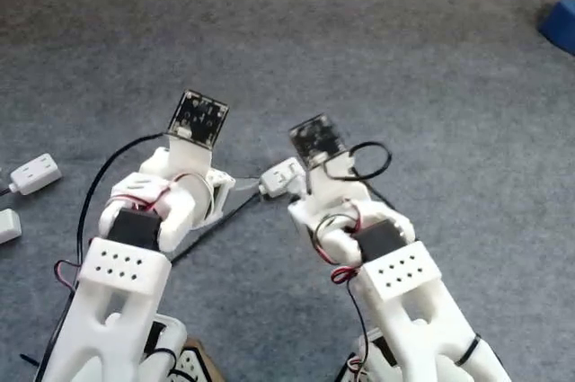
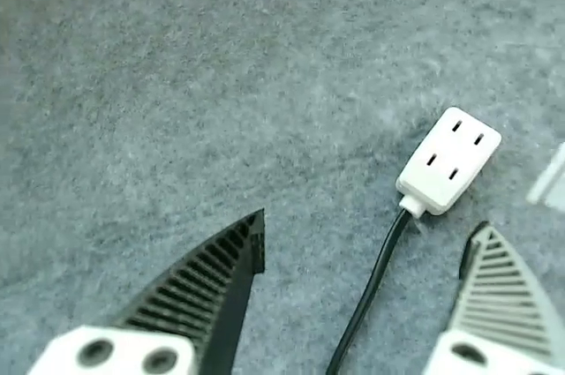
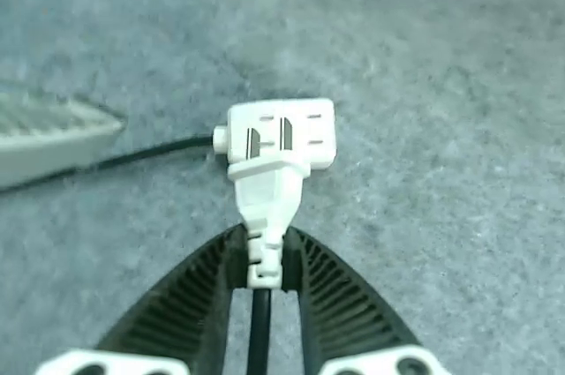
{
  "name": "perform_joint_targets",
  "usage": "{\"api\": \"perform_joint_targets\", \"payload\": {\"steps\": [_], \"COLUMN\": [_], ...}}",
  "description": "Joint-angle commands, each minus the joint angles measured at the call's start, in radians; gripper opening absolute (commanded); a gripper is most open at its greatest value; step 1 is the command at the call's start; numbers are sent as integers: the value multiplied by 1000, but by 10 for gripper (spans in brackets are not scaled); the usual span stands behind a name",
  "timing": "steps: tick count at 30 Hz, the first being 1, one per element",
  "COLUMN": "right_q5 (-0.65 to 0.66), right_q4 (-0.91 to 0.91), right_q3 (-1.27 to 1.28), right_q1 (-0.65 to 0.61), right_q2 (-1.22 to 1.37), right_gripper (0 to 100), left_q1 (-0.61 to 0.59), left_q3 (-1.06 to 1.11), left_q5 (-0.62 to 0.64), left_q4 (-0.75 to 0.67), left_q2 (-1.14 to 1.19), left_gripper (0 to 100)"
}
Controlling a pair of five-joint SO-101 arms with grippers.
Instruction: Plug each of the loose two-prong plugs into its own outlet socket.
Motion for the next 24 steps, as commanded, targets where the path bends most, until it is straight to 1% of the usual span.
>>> {"api": "perform_joint_targets", "payload": {"steps": [1, 4, 10, 13, 21, 24], "right_q5": [-40, -68, -66, -68, -68, -68], "right_q4": [-18, -18, -24, -38, -39, -18], "right_q3": [-70, -62, -61, -59, -68, -84], "right_q1": [18, -19, -163, -174, -173, -173], "right_q2": [1, 1, 2, 5, 2, 2], "right_gripper": [8, 8, 8, 8, 8, 8], "left_q1": [16, 16, 15, 15, 21, 62], "left_q3": [-4, -7, -10, -13, -18, 7], "left_q5": [5, 5, 5, 5, 5, 3], "left_q4": [3, 2, -63, -84, -84, -86], "left_q2": [-25, 4, 68, 77, 87, 87], "left_gripper": [351, 351, 351, 351, 351, 351]}}
